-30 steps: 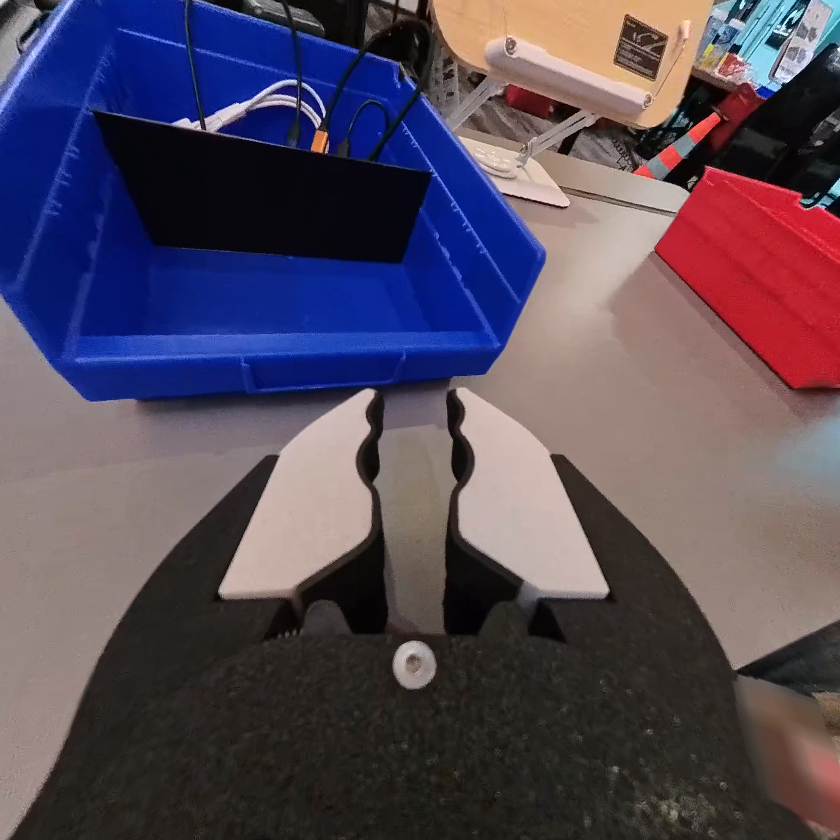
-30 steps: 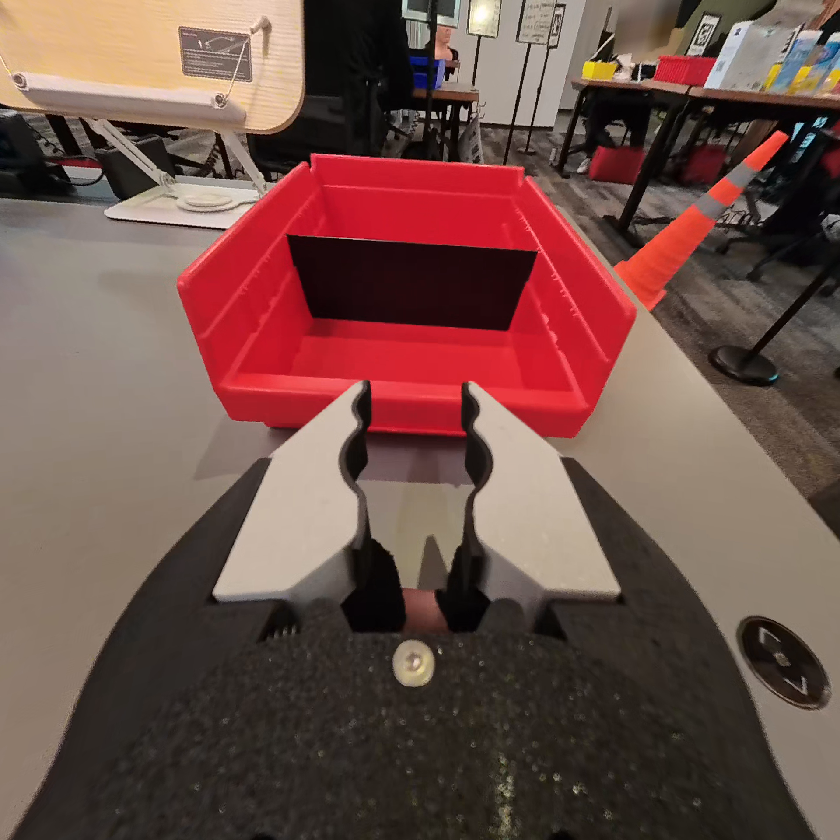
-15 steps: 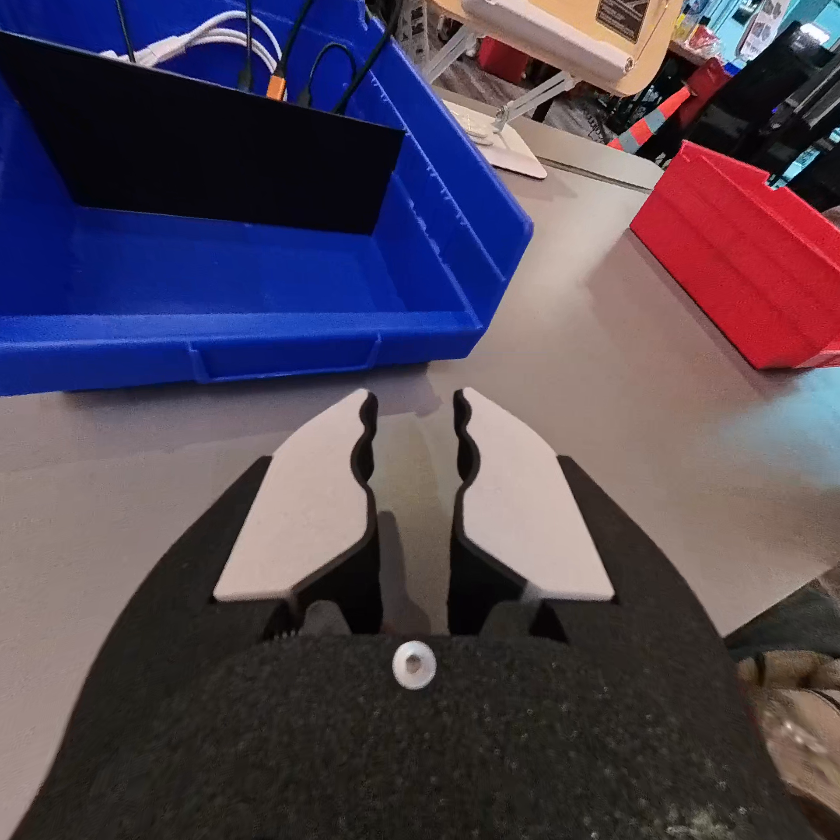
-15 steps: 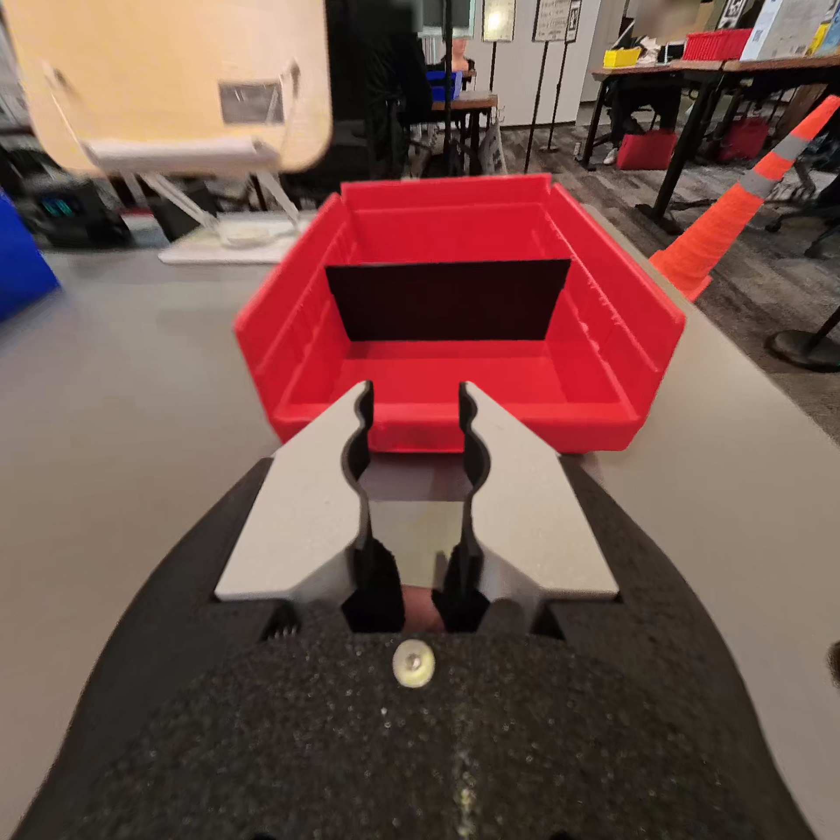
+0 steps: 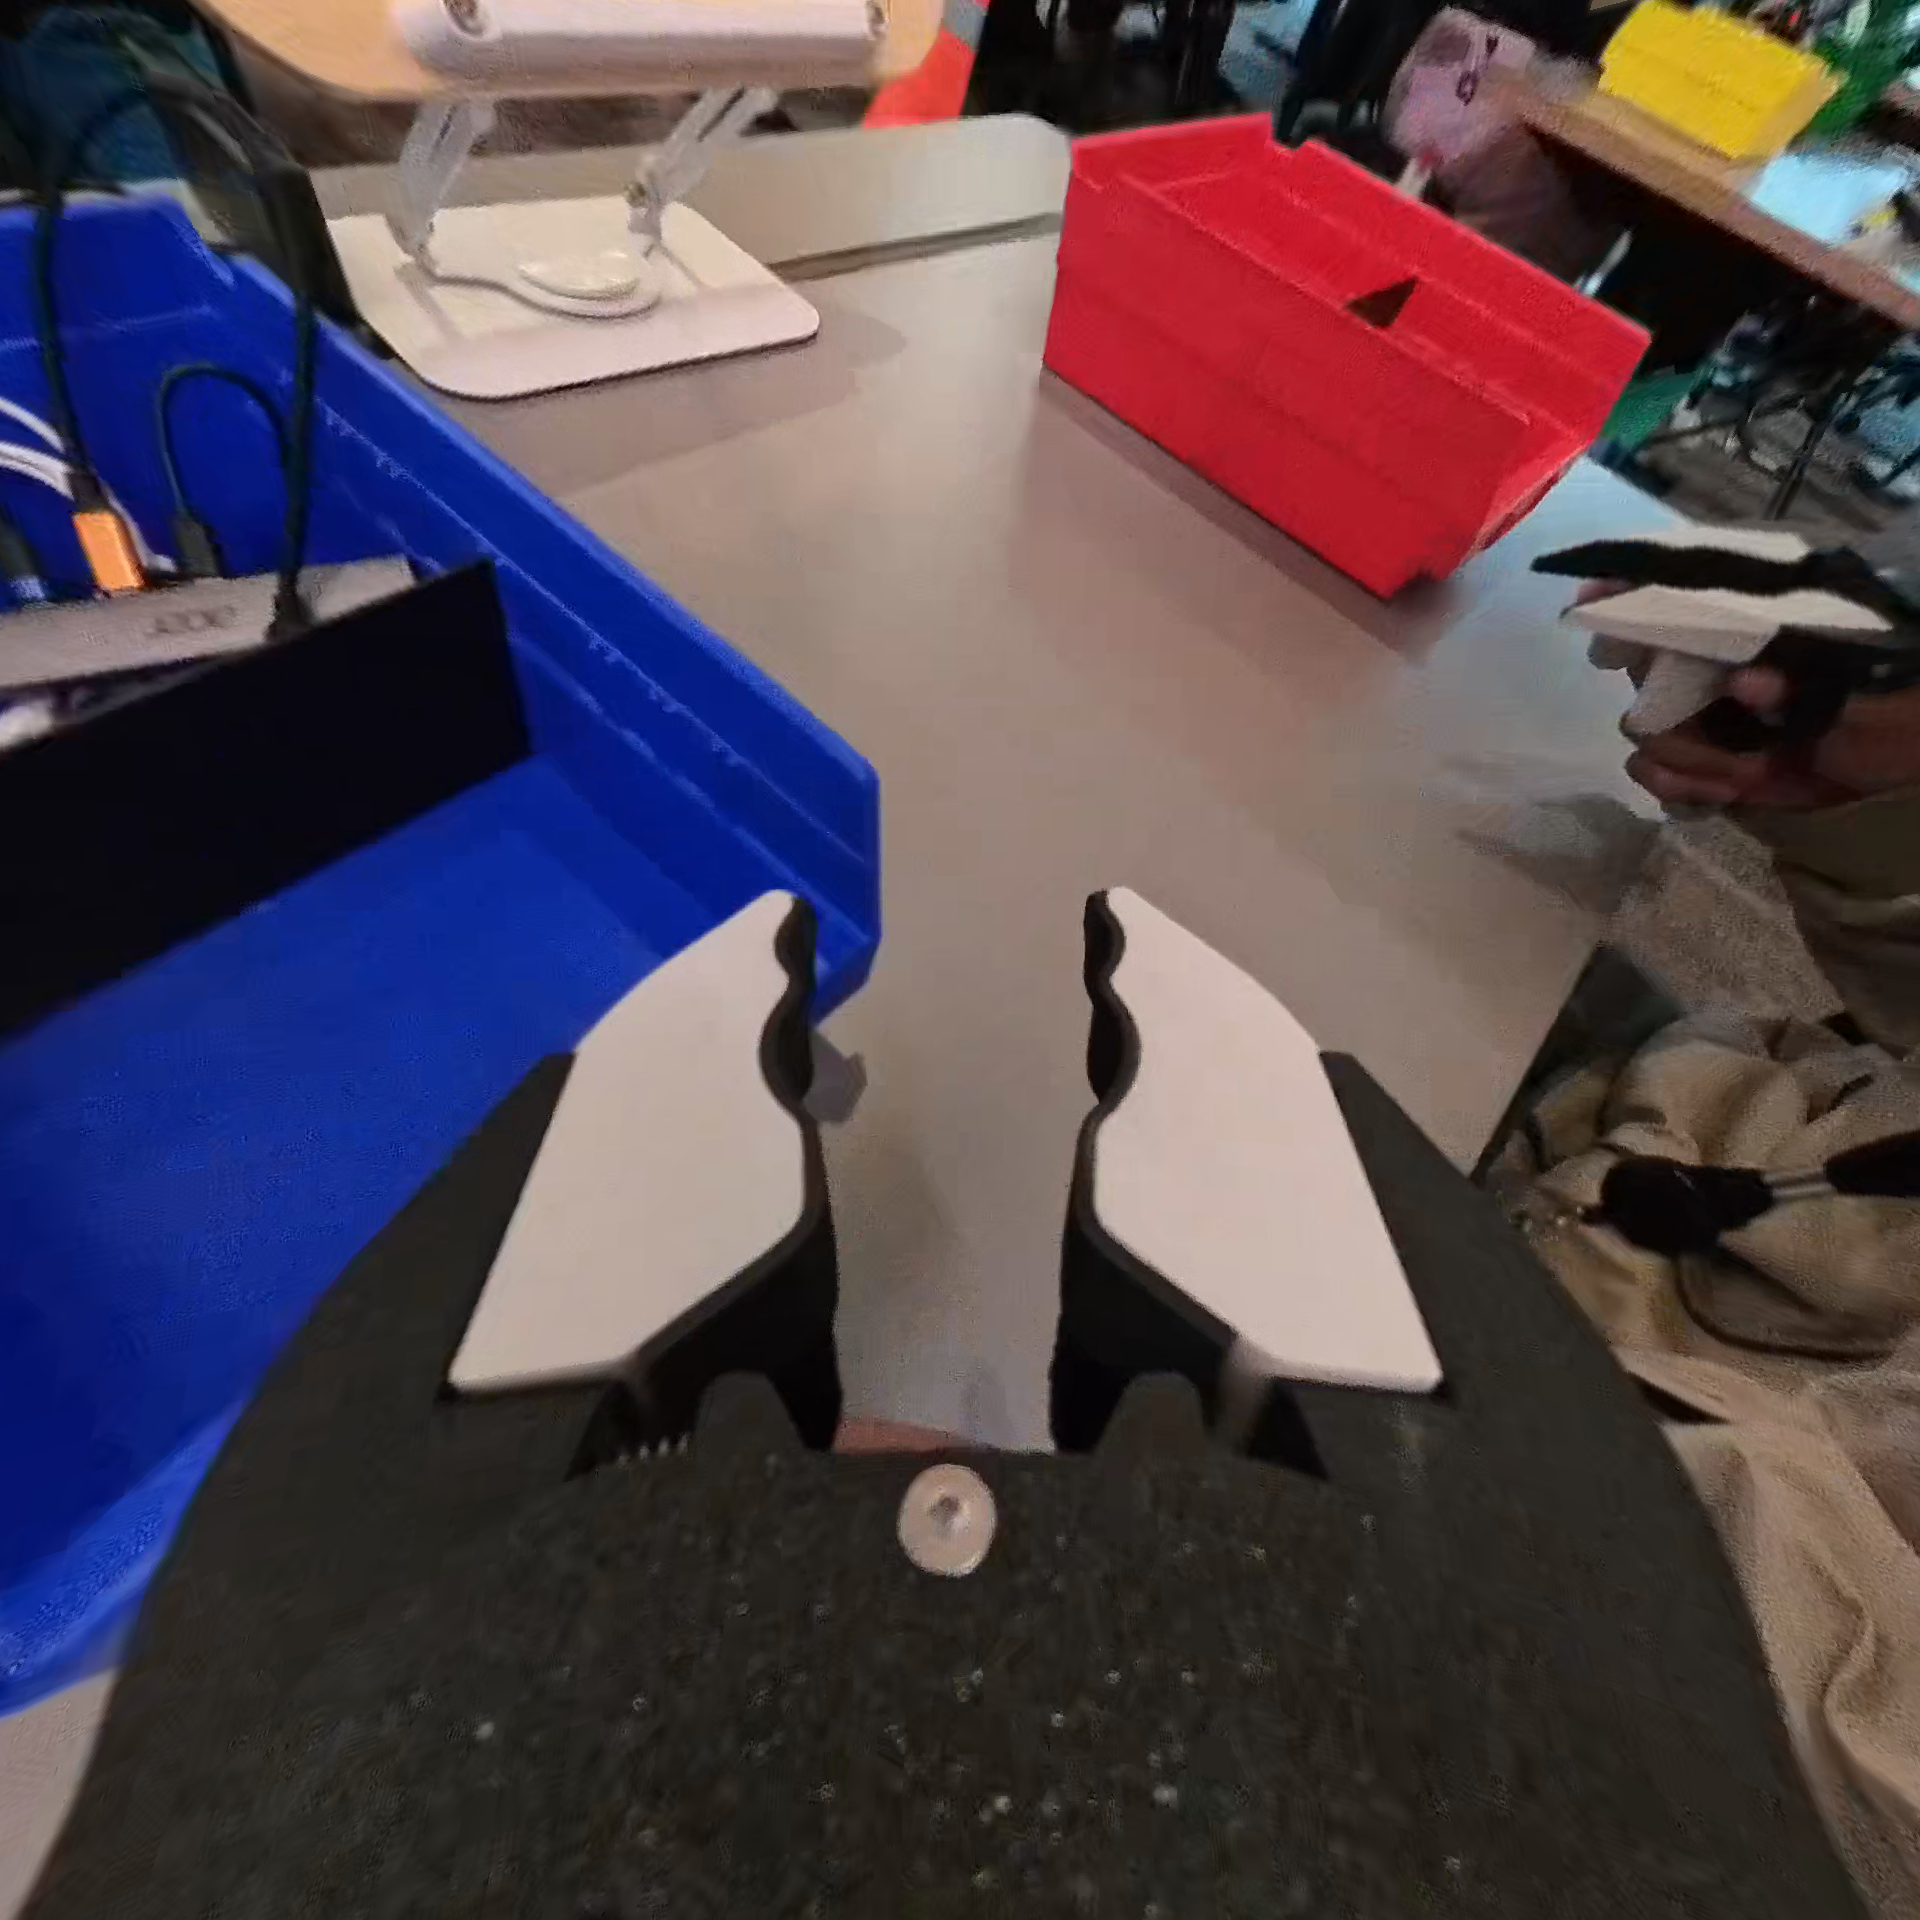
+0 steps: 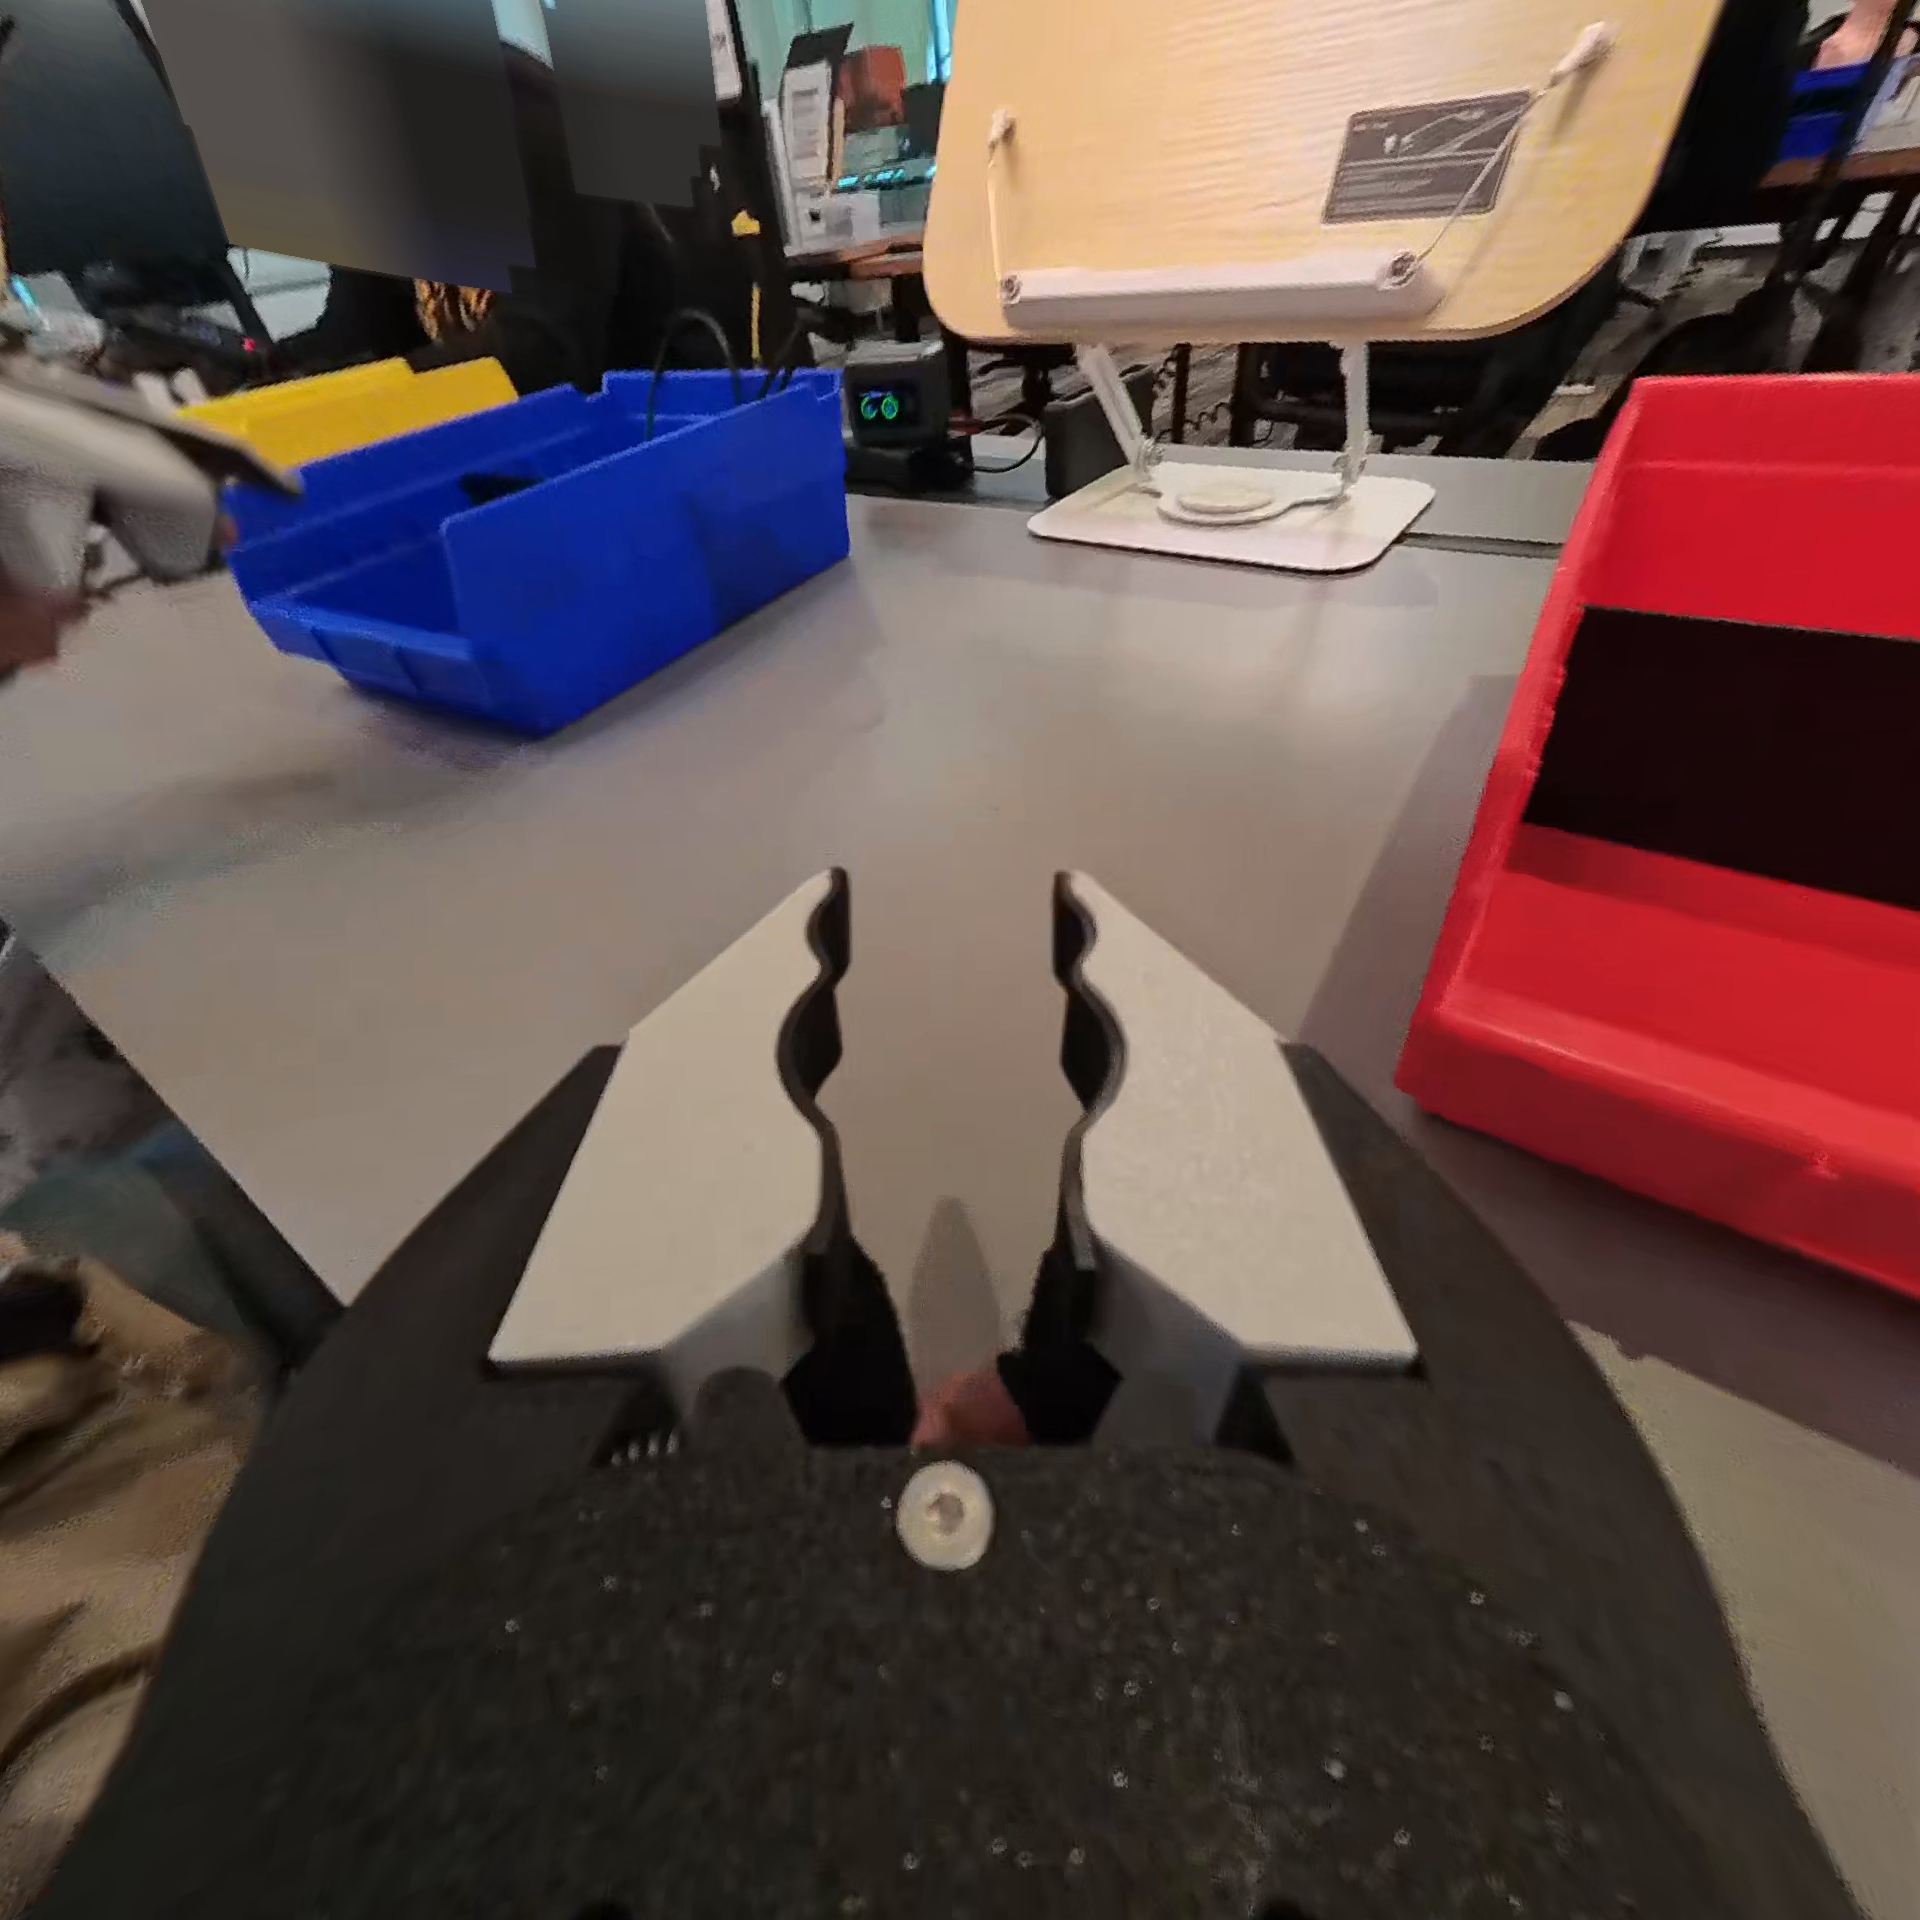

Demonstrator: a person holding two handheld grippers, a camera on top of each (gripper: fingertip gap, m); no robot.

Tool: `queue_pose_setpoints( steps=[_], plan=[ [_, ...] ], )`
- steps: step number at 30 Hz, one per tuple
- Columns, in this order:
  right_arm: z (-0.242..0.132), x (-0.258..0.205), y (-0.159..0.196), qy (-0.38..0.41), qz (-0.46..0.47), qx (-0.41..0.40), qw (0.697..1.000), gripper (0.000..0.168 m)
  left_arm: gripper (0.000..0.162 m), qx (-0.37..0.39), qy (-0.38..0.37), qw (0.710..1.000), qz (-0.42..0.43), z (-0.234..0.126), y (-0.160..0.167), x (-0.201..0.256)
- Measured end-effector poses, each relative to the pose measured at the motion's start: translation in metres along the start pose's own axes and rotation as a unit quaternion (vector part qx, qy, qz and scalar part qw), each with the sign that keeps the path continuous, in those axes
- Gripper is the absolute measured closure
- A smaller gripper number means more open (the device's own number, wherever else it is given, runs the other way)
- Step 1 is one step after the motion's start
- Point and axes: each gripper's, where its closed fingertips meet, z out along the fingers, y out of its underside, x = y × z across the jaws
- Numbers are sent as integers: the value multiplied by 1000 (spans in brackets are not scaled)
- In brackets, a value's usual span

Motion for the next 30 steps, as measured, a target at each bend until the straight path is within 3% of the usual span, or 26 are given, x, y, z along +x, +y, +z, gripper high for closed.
queue_pose_setpoints(
  steps=[6,12,15,22,30],
  plan=[
    [-5,9,2,-2,31,-16,999,143,114,-112,-56,991,41,16,-65,-104],
    [-3,10,10,-24,69,-40,997,144,104,-325,-74,942,37,70,-51,-214],
    [-2,10,14,-27,73,-49,996,144,104,-385,-63,917,82,87,-42,-249],
    [-2,13,8,-31,67,-27,997,137,107,-439,37,885,153,111,-17,-257],
    [5,9,11,-44,72,-38,996,133,126,-485,1,814,320,110,-2,-272]
  ],
)
